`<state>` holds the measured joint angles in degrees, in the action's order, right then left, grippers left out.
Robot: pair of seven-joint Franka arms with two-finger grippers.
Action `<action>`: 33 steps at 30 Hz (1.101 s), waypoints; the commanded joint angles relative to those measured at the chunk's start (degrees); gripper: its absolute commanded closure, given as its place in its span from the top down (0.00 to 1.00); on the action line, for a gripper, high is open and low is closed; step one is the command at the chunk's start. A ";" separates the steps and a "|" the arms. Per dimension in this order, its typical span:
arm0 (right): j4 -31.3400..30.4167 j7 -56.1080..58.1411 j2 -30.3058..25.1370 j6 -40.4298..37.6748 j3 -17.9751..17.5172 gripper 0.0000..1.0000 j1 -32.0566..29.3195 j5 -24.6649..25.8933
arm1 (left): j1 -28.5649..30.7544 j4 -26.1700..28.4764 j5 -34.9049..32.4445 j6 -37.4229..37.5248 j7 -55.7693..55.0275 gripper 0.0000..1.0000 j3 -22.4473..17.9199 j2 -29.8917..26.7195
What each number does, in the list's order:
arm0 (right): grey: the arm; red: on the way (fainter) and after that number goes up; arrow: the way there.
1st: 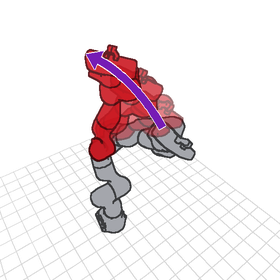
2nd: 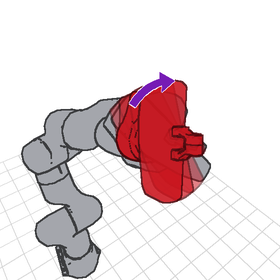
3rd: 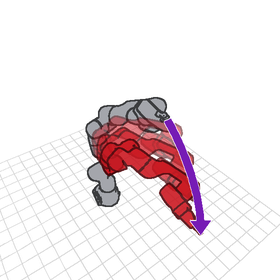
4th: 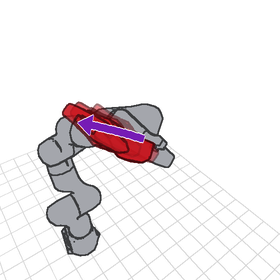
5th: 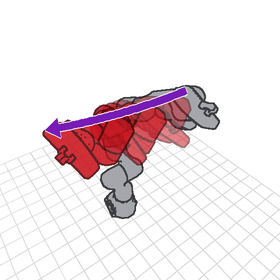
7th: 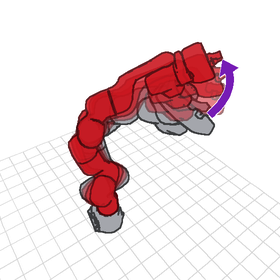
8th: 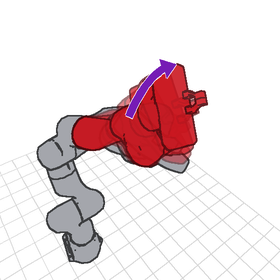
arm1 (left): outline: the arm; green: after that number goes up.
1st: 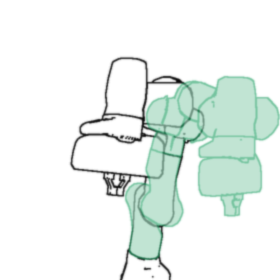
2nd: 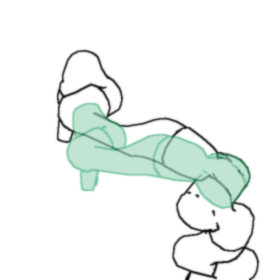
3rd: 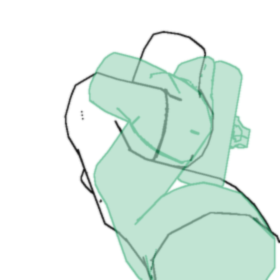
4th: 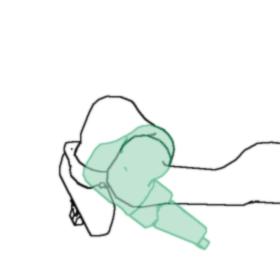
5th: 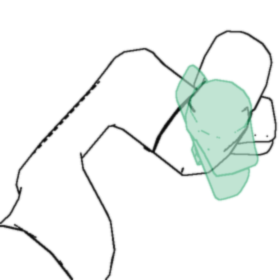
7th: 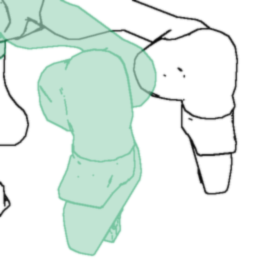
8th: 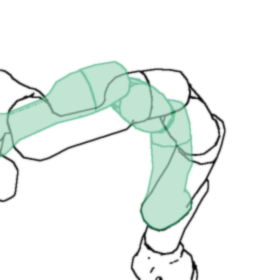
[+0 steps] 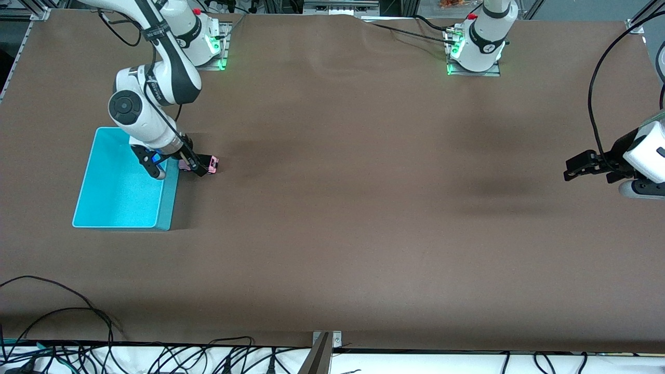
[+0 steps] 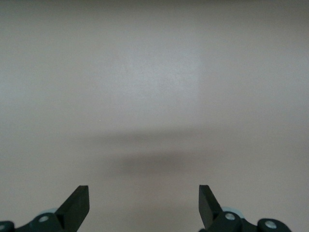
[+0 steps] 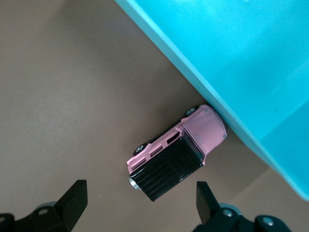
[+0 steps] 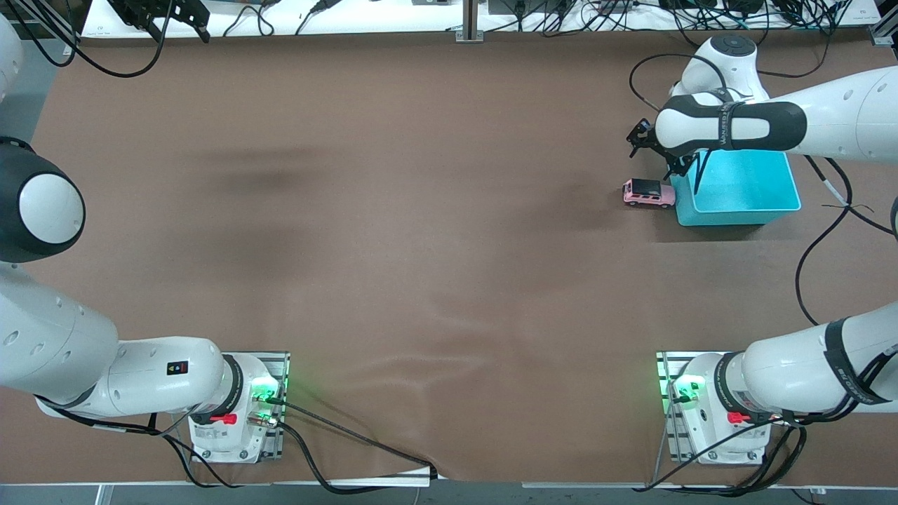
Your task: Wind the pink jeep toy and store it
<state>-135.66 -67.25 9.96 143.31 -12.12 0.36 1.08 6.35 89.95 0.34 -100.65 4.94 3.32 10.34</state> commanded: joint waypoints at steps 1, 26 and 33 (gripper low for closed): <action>-2.51 -9.99 -0.11 4.43 0.08 1.00 0.96 0.94 | -0.02 1.02 0.89 0.37 1.12 1.00 0.02 -1.29; -3.74 -26.97 3.40 6.80 2.28 1.00 0.96 1.91 | -0.02 0.93 0.81 0.37 1.12 1.00 0.02 -1.29; -3.74 -27.05 3.58 6.28 3.16 1.00 0.96 2.26 | 0.15 0.84 0.89 0.28 1.12 1.00 0.02 -1.20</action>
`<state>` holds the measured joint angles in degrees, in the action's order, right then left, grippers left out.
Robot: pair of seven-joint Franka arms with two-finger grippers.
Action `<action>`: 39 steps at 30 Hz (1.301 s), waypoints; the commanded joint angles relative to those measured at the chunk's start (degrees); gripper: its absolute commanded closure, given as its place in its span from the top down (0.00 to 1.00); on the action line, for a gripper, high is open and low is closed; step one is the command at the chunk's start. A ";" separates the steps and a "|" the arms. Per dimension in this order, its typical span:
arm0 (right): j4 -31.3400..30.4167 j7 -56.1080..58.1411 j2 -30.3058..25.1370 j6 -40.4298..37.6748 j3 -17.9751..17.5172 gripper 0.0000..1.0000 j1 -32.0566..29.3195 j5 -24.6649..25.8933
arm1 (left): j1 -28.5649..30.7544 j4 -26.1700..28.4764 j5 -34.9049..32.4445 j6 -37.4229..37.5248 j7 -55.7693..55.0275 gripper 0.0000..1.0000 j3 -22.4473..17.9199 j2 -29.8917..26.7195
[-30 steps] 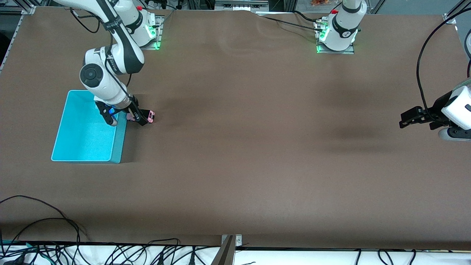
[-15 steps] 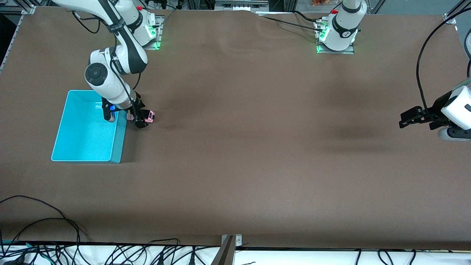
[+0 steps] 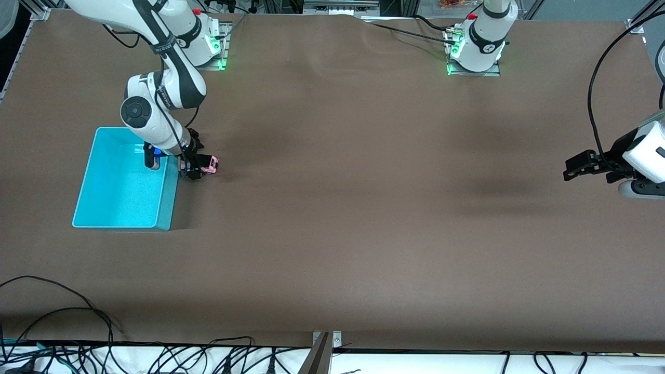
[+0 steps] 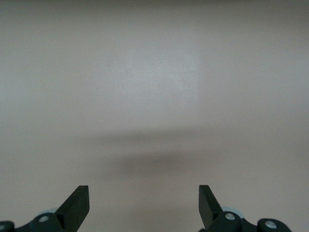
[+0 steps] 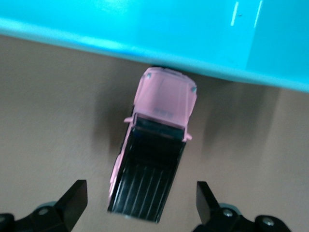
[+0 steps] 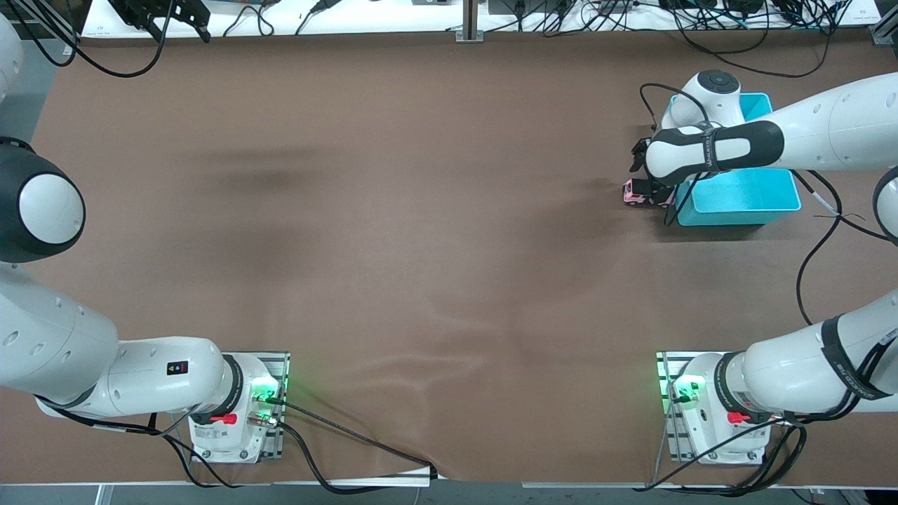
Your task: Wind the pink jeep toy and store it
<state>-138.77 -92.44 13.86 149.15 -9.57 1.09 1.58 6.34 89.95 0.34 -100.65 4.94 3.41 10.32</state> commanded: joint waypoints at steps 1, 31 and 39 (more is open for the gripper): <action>-0.63 -1.87 -0.33 0.44 0.60 1.00 0.23 1.84 | 0.16 0.84 0.89 0.28 1.12 1.00 -0.07 -1.18; 4.11 -2.57 -1.82 -0.70 0.51 0.07 0.23 9.23 | 0.42 0.58 0.89 0.28 1.12 1.00 -0.15 -0.83; 6.23 -2.40 -2.87 -0.70 0.51 0.03 0.23 9.93 | 0.34 0.67 0.89 0.28 1.12 1.00 -0.24 -0.83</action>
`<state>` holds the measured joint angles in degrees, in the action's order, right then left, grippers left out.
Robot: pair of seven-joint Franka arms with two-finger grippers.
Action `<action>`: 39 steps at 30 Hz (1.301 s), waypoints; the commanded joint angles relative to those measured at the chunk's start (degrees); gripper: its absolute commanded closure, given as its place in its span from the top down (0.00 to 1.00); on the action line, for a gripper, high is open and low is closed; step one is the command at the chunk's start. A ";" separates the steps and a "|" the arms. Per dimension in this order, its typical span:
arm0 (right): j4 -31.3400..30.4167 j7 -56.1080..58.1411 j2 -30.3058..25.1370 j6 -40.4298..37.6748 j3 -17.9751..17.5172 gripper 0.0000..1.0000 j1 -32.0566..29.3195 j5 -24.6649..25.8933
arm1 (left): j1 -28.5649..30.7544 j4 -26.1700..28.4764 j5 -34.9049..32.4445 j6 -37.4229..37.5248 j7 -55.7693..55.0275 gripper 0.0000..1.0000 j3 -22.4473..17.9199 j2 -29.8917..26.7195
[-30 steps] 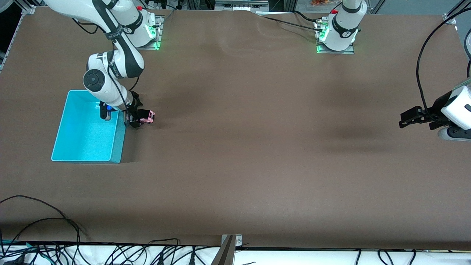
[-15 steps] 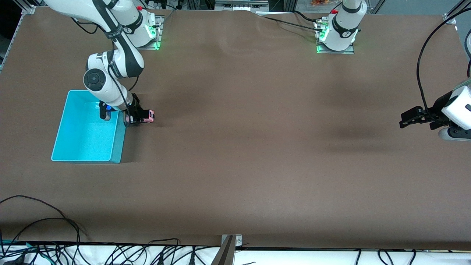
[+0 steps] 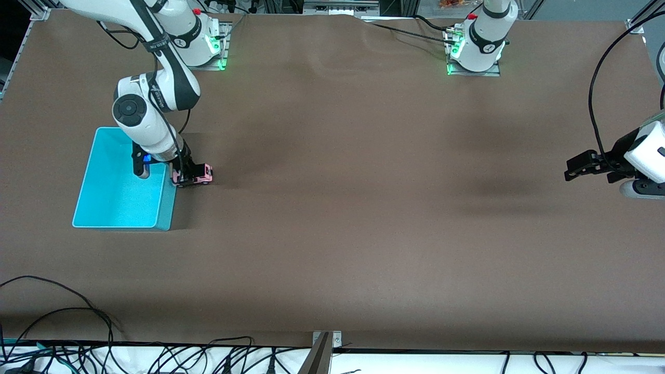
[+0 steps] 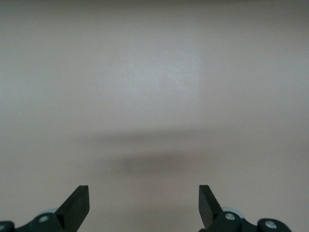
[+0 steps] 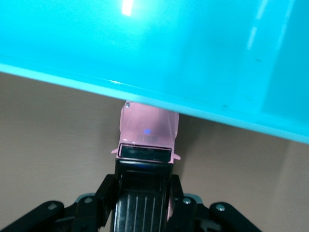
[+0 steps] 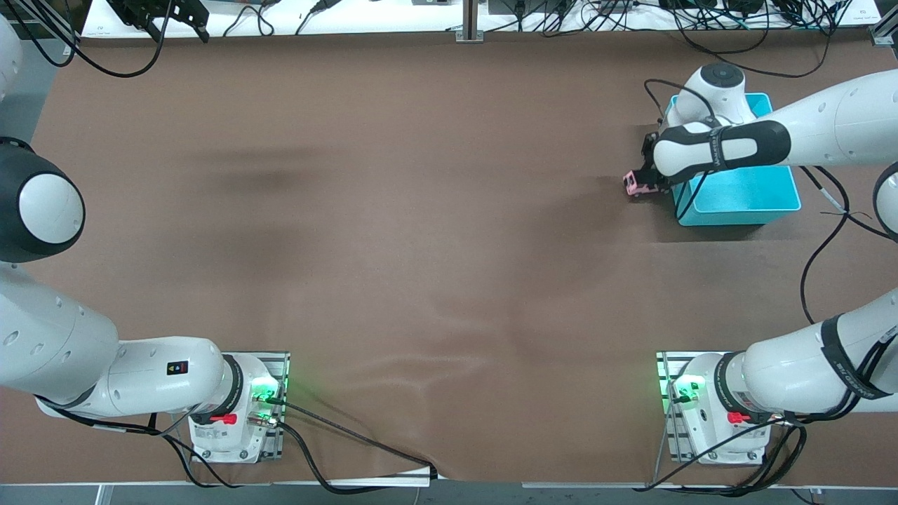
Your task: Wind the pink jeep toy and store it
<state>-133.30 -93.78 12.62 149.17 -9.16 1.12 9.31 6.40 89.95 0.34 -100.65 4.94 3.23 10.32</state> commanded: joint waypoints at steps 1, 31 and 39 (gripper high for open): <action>0.94 -0.88 -1.72 -0.72 0.10 0.02 0.20 2.90 | 0.28 0.67 0.89 0.28 1.12 1.00 0.02 -0.74; 13.50 19.75 -2.34 -14.94 0.19 0.00 -0.07 5.20 | 0.20 0.67 0.89 0.28 1.12 1.00 0.02 -0.74; 14.91 35.49 -2.78 -21.11 0.72 0.00 -0.07 4.40 | 0.20 0.67 0.89 0.28 1.12 1.00 0.02 -0.74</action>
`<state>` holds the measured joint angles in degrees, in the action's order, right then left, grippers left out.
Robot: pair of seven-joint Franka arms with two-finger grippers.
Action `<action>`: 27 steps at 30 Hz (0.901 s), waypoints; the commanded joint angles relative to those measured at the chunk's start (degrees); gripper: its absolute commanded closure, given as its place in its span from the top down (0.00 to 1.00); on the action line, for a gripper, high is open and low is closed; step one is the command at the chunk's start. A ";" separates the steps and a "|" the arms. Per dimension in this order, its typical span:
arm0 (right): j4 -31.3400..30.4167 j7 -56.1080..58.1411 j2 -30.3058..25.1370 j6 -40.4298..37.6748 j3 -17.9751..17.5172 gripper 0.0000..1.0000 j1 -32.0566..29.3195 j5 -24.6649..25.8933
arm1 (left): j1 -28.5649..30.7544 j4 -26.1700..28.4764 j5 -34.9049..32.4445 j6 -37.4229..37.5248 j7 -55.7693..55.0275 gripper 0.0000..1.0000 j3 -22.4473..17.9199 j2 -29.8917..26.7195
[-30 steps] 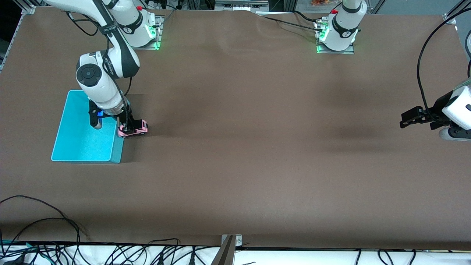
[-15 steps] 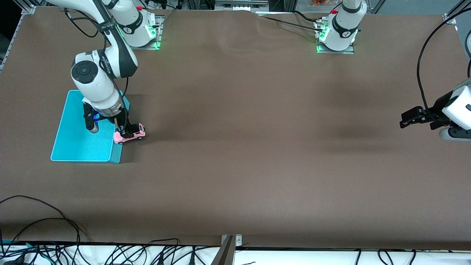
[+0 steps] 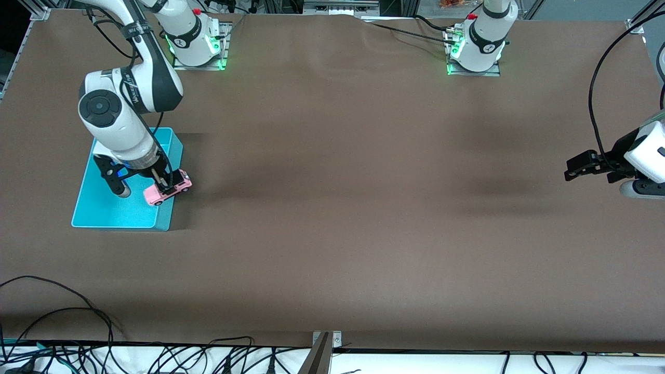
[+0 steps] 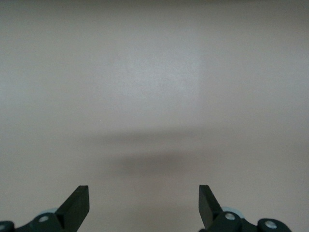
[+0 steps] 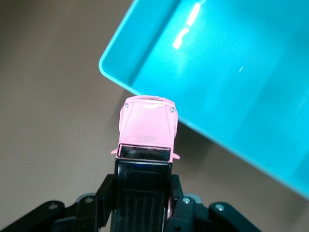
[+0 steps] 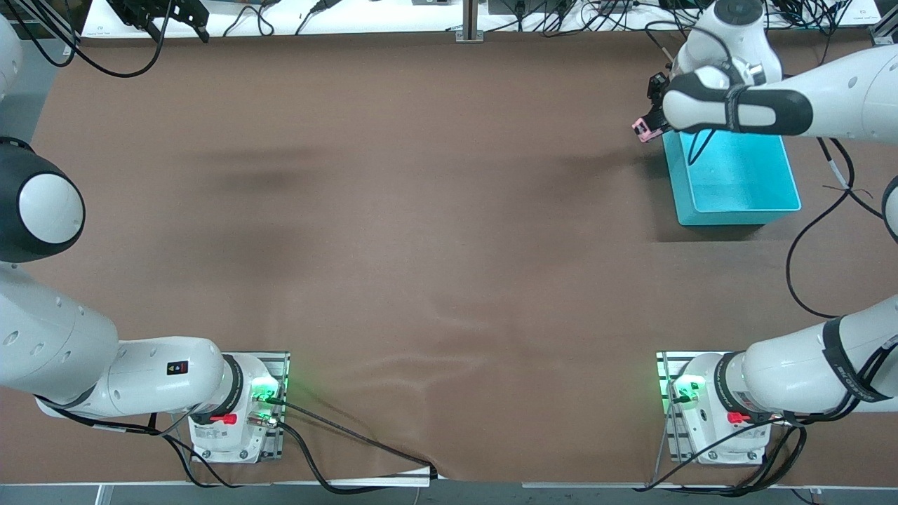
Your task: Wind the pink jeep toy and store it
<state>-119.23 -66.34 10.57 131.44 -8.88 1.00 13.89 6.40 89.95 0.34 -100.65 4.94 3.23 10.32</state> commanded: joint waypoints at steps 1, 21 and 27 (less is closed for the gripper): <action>0.84 9.37 -0.81 -3.82 0.70 0.00 0.05 -0.09 | 0.20 0.66 0.89 0.28 1.12 1.00 0.02 -0.74; -2.93 36.45 0.15 -7.52 14.06 0.00 -0.13 -0.09 | 0.11 0.75 0.89 0.28 1.12 1.00 0.02 -0.74; -8.12 36.45 0.24 -4.01 16.08 0.00 -0.13 0.61 | 0.11 0.84 0.89 0.28 1.12 1.00 0.02 -0.74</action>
<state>-123.05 -30.75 11.54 124.56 5.73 0.57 13.89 6.39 89.96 0.34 -100.65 4.94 3.24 10.32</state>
